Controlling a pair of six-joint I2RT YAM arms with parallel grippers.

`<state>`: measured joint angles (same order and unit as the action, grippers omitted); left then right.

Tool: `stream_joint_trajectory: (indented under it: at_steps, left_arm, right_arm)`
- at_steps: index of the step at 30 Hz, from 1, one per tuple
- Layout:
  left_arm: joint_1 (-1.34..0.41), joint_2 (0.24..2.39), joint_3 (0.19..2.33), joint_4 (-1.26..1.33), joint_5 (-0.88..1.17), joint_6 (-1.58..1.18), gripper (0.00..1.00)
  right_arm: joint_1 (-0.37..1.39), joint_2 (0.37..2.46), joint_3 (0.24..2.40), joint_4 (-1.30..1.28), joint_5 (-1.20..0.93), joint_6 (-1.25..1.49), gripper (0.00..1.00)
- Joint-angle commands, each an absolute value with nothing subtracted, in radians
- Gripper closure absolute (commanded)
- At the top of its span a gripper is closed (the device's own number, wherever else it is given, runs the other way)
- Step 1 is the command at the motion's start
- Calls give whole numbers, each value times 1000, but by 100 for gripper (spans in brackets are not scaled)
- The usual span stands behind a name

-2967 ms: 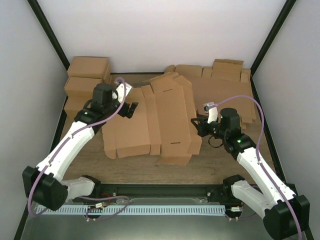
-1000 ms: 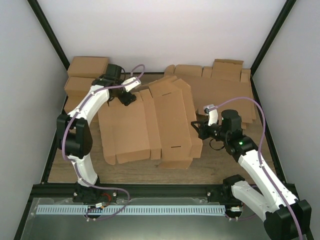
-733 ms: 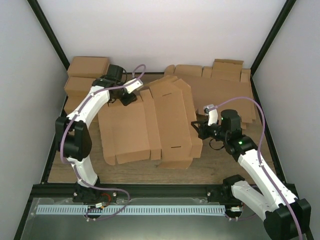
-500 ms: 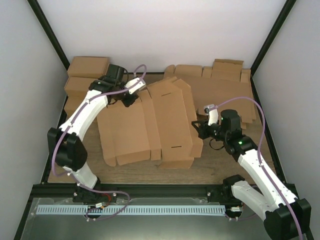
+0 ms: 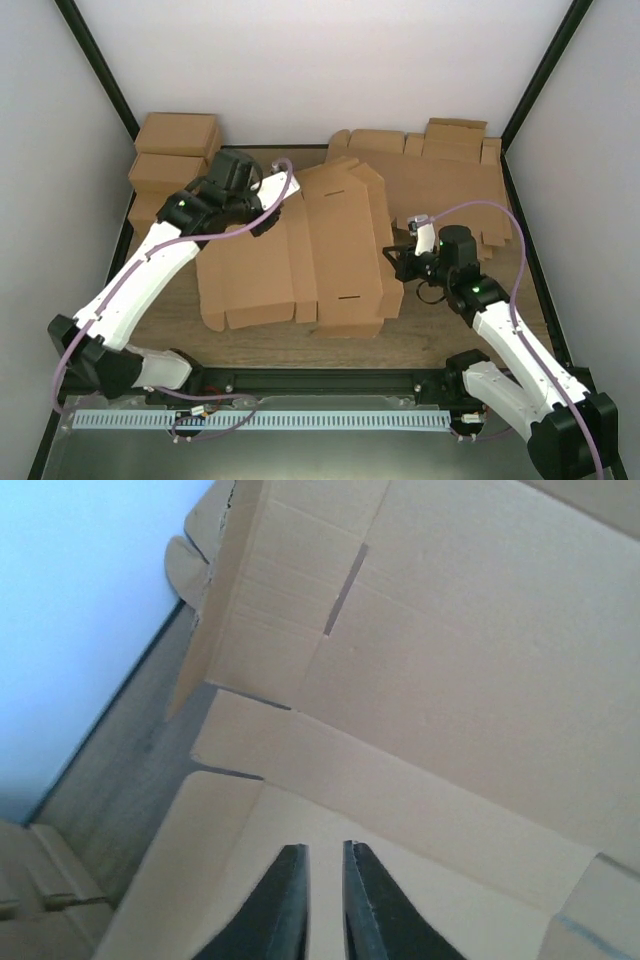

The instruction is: Fold the paper box

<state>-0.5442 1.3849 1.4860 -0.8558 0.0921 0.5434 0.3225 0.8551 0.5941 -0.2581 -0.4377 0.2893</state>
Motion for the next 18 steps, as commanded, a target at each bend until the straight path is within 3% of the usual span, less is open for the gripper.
stream_joint_trajectory:
  at_steps: [1, 3, 5, 8, 10, 13, 18]
  left_arm:
    - [-555, 1306, 1416, -835, -15, 524, 80]
    - [-553, 1274, 1366, -780, -39, 511, 60]
    - [-540, 1270, 1345, -756, -39, 483, 32]
    - [-508, 1293, 1344, -739, -56, 422, 18]
    - [-473, 1311, 1346, -712, -132, 329, 4]
    - [-370, 1378, 1417, -744, -232, 67, 0]
    - [-174, 1359, 1314, -764, 49, -187, 0]
  right_arm:
    - [327, 841, 589, -212, -420, 295, 99]
    - [326, 838, 591, -216, -419, 290, 99]
    - [327, 835, 594, -220, -423, 288, 99]
    - [327, 827, 595, -227, -434, 290, 99]
    - [326, 819, 598, -232, -433, 293, 99]
    - [327, 805, 602, -243, -418, 292, 99]
    - [327, 798, 603, -246, -412, 291, 99]
